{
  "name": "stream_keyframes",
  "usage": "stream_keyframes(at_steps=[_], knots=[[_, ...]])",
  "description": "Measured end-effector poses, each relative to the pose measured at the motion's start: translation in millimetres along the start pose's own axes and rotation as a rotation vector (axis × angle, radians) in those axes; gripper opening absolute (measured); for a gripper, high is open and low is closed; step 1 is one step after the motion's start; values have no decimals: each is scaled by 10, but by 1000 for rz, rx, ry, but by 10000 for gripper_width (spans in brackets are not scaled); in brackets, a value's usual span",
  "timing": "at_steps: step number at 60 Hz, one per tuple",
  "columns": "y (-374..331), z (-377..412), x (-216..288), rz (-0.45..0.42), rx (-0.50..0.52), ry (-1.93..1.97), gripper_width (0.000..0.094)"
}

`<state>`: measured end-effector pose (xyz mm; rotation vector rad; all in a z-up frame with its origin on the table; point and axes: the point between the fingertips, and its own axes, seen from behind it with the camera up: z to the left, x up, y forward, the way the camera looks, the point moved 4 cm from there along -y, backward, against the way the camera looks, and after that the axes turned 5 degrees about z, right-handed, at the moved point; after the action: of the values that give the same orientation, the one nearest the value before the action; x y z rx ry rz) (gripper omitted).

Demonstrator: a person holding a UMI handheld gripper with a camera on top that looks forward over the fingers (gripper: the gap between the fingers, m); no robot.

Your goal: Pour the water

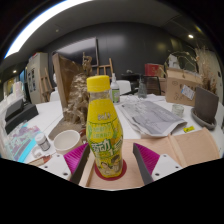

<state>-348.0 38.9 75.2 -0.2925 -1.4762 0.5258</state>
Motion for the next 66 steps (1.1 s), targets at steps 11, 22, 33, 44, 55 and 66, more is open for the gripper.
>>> stream_keyframes(at_steps=[11, 22, 33, 44, 55, 66], knots=[[-565, -53, 123, 49, -54, 45, 859], [-1646, 127, 207, 124, -94, 46, 861], [-2725, 542, 213, 146, -85, -12, 860], [-3403, 836, 116, 163, -108, -35, 863], [-3697, 940, 49, 166, -133, -37, 862], [-3738, 912, -33, 196, -138, 4, 861]])
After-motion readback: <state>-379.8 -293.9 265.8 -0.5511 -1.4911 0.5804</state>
